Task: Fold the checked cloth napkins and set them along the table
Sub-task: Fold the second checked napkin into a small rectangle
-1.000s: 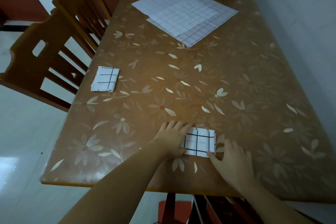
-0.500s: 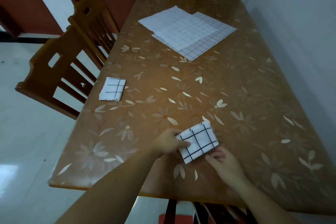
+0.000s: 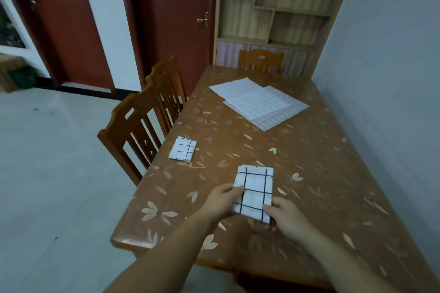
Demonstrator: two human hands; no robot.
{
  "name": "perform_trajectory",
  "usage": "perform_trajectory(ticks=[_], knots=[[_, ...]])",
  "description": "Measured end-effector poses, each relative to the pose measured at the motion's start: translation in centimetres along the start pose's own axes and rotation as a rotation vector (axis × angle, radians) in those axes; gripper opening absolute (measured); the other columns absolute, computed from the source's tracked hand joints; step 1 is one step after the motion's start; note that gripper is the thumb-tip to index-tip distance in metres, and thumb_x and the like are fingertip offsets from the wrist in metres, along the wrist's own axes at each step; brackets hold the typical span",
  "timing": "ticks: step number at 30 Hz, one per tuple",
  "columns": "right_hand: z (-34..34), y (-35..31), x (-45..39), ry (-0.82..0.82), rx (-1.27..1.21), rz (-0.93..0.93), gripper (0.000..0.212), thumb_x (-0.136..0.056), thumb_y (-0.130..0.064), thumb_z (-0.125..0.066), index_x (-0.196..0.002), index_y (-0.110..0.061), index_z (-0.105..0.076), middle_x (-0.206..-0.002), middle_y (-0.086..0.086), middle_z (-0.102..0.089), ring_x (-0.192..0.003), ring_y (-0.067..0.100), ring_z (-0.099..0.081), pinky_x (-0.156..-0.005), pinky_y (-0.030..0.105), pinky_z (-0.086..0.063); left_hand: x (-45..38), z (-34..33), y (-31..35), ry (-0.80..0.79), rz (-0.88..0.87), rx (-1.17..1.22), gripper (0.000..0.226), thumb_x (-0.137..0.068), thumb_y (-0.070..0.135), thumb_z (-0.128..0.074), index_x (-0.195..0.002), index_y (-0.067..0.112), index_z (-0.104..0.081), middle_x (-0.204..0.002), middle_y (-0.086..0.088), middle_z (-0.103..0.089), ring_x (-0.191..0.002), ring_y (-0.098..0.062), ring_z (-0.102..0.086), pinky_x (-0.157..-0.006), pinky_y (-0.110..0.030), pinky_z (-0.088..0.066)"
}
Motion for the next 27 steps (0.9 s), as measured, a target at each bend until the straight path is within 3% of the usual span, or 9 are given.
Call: perform_trajectory(ticks=[3,7,13,16,19,22,25,27], knots=[[-0.7,-0.9,2.5,-0.068,0.089,-0.005,0.019,-0.100,-0.017,-0.046,-0.096,-0.018,-0.065,-0.075,-0.002,-0.065,-0.058,0.009,-0.058,-0.052,0.019,-0.044,2.2,1.2,1.2,0.020,-0.061,-0.006,0.016,-0.092,0.029,-0.062,-0.093,0.014,-0.068,-0.088,-0.005,-0.071,-0.078,-0.022,-0.066,-0.069,-0.034,-0.054],[-0.6,-1.6,5.7,-0.018,0.038,0.000,0.025,-0.099,-0.020,-0.048,-0.080,-0.015,-0.063,-0.064,-0.001,-0.057,-0.051,0.012,-0.053,-0.052,0.024,-0.041,5.9,2.9,2.3,0.049,-0.130,-0.100,0.014,-0.090,0.028,-0.064,-0.086,0.014,-0.065,-0.074,-0.002,-0.060,-0.062,-0.015,-0.049,-0.058,-0.027,-0.038],[-1.4,-2.3,10.7,0.134,-0.088,0.088,0.029,-0.098,-0.022,-0.052,-0.074,-0.010,-0.061,-0.056,0.003,-0.050,-0.050,0.016,-0.045,-0.050,0.027,-0.034,14.8,4.7,2.2,0.073,-0.125,-0.156,0.033,-0.081,0.022,-0.075,-0.110,0.013,-0.062,-0.083,-0.007,-0.068,-0.060,-0.014,-0.052,-0.054,-0.023,-0.041],[-3.9,-2.5,13.2,0.115,-0.183,0.105,0.026,-0.097,-0.021,-0.055,-0.077,-0.006,-0.064,-0.056,0.007,-0.047,-0.049,0.019,-0.040,-0.050,0.026,-0.031,19.6,6.2,0.8,0.146,-0.107,-0.234,0.025,-0.086,0.024,-0.069,-0.106,0.011,-0.064,-0.081,-0.004,-0.069,-0.056,-0.012,-0.055,-0.053,-0.023,-0.042],[-7.0,-2.6,15.6,0.095,-0.300,0.099,0.024,-0.093,-0.027,-0.060,-0.081,-0.010,-0.071,-0.074,0.005,-0.055,-0.066,0.017,-0.048,-0.060,0.028,-0.039,23.5,9.0,-0.1,0.268,-0.092,-0.302,0.020,-0.092,0.028,-0.061,-0.093,0.009,-0.067,-0.073,0.001,-0.066,-0.054,-0.009,-0.056,-0.054,-0.022,-0.046],[-10.1,-3.5,18.1,0.044,-0.441,0.048,0.026,-0.090,-0.023,-0.065,-0.082,0.001,-0.072,-0.062,0.005,-0.060,-0.052,0.018,-0.053,-0.051,0.025,-0.036,26.2,11.5,0.1,0.338,-0.116,-0.259,0.023,-0.095,0.031,-0.057,-0.087,0.012,-0.068,-0.081,-0.002,-0.070,-0.067,-0.015,-0.064,-0.059,-0.022,-0.051],[-13.3,-5.8,19.8,-0.007,-0.427,0.068,0.026,-0.090,-0.014,-0.065,-0.065,-0.010,-0.063,-0.050,0.001,-0.059,-0.047,0.018,-0.054,-0.050,0.025,-0.035,28.4,14.1,0.7,0.362,-0.176,-0.183,0.023,-0.097,0.029,-0.053,-0.092,0.011,-0.068,-0.088,-0.007,-0.071,-0.070,-0.016,-0.064,-0.058,-0.022,-0.050],[-14.7,-7.7,20.1,0.015,-0.370,0.094,0.027,-0.093,-0.011,-0.061,-0.066,-0.010,-0.059,-0.045,-0.002,-0.055,-0.045,0.016,-0.053,-0.049,0.025,-0.035,29.3,16.0,0.8,0.355,-0.204,-0.180,0.022,-0.097,0.027,-0.052,-0.091,0.011,-0.067,-0.089,-0.008,-0.071,-0.072,-0.015,-0.065,-0.058,-0.020,-0.051]])
Point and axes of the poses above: each hand's wrist, its own x-axis away from the middle knuckle, its own z-axis out of the back of the hand, y = z × x, the point moved 9 cm from there along -x, towards the middle knuckle
